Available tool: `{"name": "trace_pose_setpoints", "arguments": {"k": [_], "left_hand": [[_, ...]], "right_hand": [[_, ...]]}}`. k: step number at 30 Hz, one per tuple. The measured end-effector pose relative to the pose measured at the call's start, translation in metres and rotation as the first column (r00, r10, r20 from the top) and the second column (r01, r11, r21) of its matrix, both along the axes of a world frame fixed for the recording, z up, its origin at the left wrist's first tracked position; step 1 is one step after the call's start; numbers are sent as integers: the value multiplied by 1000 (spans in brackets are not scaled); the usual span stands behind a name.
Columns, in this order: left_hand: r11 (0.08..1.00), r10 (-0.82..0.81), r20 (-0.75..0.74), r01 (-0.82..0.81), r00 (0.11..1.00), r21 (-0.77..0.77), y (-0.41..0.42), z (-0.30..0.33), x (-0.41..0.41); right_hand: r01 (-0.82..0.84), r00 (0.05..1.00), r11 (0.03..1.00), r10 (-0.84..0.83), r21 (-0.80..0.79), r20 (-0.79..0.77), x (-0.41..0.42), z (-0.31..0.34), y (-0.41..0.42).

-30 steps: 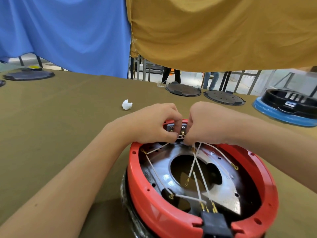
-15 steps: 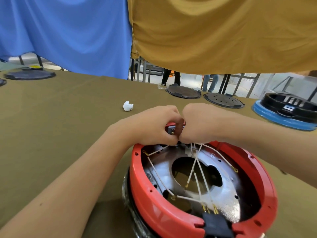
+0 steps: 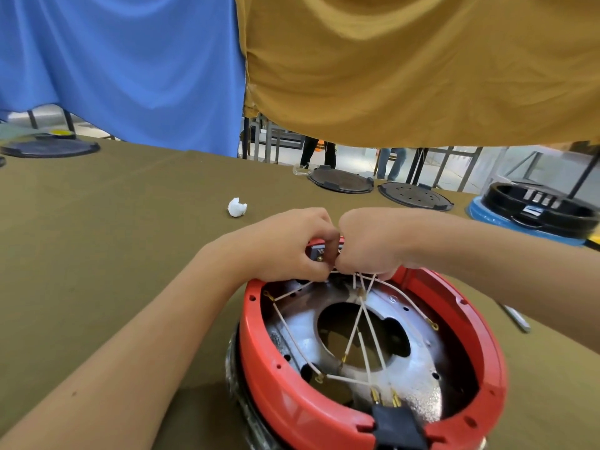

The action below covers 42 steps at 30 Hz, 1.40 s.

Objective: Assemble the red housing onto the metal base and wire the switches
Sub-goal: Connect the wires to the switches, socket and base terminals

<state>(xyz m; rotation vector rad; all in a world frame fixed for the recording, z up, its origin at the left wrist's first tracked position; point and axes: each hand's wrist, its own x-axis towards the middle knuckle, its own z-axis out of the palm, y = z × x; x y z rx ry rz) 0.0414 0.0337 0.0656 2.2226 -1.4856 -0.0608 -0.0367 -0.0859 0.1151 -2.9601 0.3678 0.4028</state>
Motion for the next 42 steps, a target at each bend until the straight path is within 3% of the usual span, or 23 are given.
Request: {"name": "trace_pose_setpoints", "arguments": {"k": [18,34,42], "left_hand": [[1000,2,-19,-2,1000,2,1,1,-1],[1000,2,-15,-2,1000,22,1,1,-1],[999,17,-14,-17,1000,-27,2,2,0]], "right_hand": [[-70,997,996,71,-54,21,-5,-1,-2],[-150,984,968,166,-204,66,-11,3,0],[-86,938,995,62,54,342,-20,8,-32]]}}
